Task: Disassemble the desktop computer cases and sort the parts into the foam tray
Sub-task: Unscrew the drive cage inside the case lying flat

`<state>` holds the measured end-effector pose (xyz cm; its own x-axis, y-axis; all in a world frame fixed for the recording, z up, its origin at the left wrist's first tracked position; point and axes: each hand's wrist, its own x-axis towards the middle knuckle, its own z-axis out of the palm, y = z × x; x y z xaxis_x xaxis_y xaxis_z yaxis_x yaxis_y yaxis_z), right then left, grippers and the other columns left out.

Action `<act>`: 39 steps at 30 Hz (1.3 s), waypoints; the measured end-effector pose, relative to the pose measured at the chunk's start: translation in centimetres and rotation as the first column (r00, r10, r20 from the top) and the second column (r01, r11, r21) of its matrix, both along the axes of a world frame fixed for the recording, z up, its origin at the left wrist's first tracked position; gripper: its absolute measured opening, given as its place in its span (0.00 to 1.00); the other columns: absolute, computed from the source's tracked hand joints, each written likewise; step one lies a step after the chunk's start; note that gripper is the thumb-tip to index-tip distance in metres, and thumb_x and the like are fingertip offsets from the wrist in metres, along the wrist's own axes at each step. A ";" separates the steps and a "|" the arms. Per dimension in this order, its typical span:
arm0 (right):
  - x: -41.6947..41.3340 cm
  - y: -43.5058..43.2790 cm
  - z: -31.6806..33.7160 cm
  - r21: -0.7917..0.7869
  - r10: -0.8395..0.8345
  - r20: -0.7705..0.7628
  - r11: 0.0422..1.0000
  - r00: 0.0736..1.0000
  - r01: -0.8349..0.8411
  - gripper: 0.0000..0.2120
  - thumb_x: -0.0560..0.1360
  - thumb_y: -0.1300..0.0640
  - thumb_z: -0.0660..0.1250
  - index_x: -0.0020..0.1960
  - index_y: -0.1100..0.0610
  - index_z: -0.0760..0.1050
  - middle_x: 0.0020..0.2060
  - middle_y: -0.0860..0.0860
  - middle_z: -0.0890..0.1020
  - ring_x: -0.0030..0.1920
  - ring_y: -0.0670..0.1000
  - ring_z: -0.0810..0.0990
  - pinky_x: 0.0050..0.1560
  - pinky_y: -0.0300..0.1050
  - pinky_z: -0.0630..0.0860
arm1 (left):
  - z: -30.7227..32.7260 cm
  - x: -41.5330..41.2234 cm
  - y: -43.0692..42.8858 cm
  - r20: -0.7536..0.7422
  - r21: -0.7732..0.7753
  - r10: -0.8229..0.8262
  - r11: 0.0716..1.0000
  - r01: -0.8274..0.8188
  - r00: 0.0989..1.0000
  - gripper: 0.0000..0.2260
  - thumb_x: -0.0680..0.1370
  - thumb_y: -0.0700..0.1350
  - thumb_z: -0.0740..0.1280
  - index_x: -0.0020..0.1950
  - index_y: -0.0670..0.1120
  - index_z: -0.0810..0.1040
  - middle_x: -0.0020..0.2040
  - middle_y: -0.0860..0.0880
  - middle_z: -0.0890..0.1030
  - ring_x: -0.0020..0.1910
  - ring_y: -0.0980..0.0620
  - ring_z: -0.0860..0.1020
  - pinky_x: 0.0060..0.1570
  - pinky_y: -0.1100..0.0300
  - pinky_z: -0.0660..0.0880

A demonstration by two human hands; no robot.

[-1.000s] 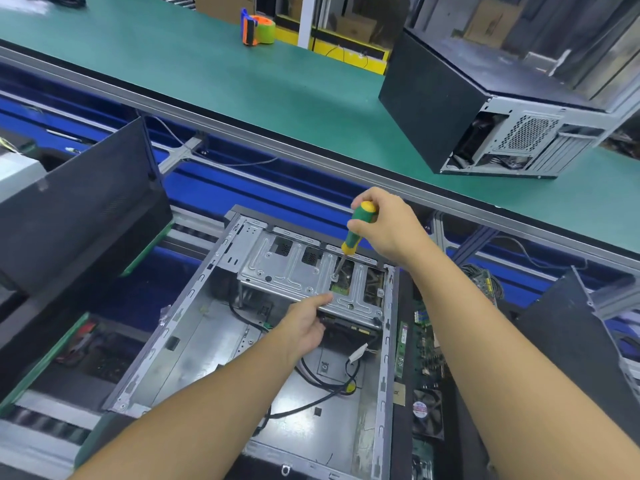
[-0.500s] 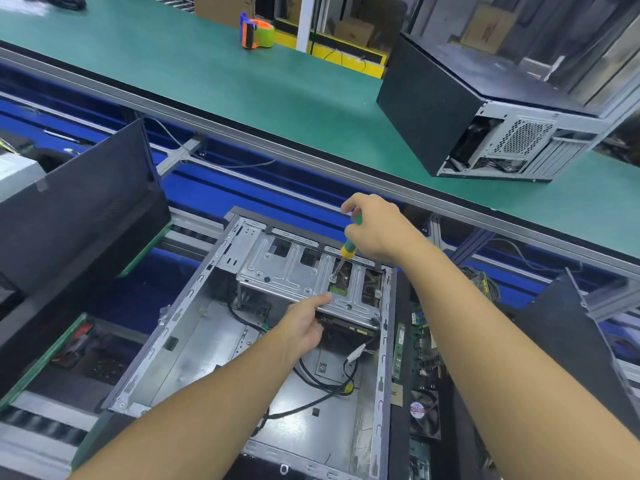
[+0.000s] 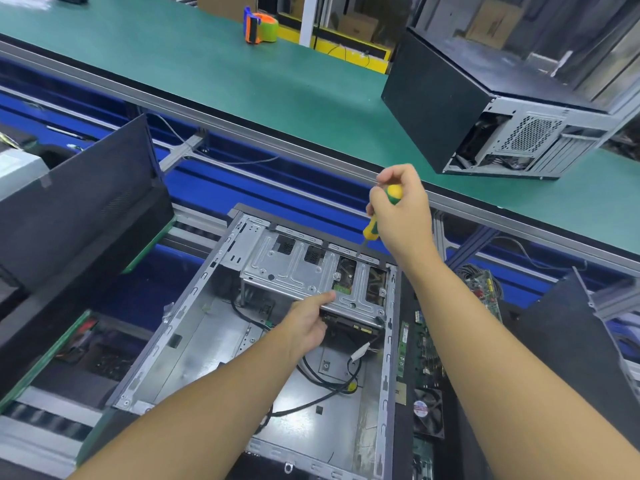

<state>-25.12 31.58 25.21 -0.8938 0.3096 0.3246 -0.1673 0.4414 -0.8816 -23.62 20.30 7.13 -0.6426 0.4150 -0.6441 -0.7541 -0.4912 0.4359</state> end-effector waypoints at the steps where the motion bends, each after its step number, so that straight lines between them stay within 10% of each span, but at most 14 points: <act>1: 0.0 0.3 0.2 0.079 0.024 -0.009 0.997 1.000 -0.023 0.10 0.76 0.61 0.62 0.46 0.45 0.70 0.36 0.48 0.76 0.32 0.54 0.74 0.28 0.44 0.73 | 0.0 0.0 0.0 0.001 0.002 -0.001 1.000 0.001 1.000 0.10 0.78 0.35 0.70 0.58 0.34 0.78 0.49 0.36 0.85 0.44 0.41 0.86 0.36 0.54 0.82; 6: -0.2 0.9 -2.4 0.633 0.080 0.353 0.713 0.932 -0.302 0.04 0.78 0.56 0.65 0.50 0.48 0.76 0.42 0.46 0.80 0.40 0.46 0.77 0.38 0.45 0.74 | -0.1 0.1 0.0 -0.009 -0.001 0.002 1.000 -0.002 1.000 0.11 0.78 0.35 0.69 0.59 0.33 0.78 0.51 0.35 0.85 0.45 0.41 0.85 0.39 0.52 0.82; 10: -0.2 0.8 -6.2 0.737 -0.069 0.543 0.516 0.837 -0.436 0.08 0.79 0.53 0.67 0.57 0.52 0.76 0.53 0.51 0.80 0.53 0.55 0.78 0.46 0.48 0.73 | -0.3 0.1 0.0 -0.043 -0.009 -0.007 1.000 0.006 0.999 0.12 0.78 0.35 0.69 0.61 0.33 0.79 0.53 0.35 0.84 0.49 0.39 0.84 0.53 0.46 0.81; 27: 0.2 0.8 -10.9 0.775 -0.154 0.545 0.466 0.824 -0.426 0.08 0.82 0.54 0.62 0.56 0.52 0.79 0.53 0.53 0.83 0.51 0.58 0.81 0.49 0.51 0.79 | -0.1 0.2 -0.3 -0.079 -0.037 -0.046 0.998 0.043 0.996 0.12 0.79 0.37 0.68 0.62 0.33 0.78 0.58 0.33 0.82 0.52 0.40 0.82 0.55 0.47 0.80; 33: 5.0 2.7 -6.1 0.748 -0.229 0.370 0.648 0.900 -0.143 0.07 0.80 0.52 0.62 0.52 0.53 0.77 0.44 0.51 0.82 0.43 0.57 0.79 0.41 0.49 0.75 | -0.4 -0.1 -0.3 -0.082 -0.044 -0.094 0.995 0.090 0.992 0.08 0.79 0.38 0.68 0.56 0.37 0.80 0.53 0.37 0.84 0.47 0.42 0.85 0.42 0.52 0.81; 39: 13.7 7.6 -5.7 0.645 -0.288 0.608 0.723 0.740 -0.249 0.03 0.79 0.54 0.63 0.46 0.50 0.74 0.42 0.50 0.81 0.39 0.51 0.75 0.41 0.49 0.76 | -1.1 0.6 0.4 -0.028 -0.013 -0.041 0.999 0.041 0.999 0.04 0.77 0.42 0.70 0.51 0.43 0.82 0.48 0.42 0.86 0.44 0.45 0.86 0.38 0.56 0.82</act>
<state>-11.41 39.20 19.55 -0.9413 0.2766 -0.1933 0.3170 0.9212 -0.2256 -22.97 20.67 6.06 -0.6430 0.4331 -0.6316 -0.7610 -0.4544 0.4631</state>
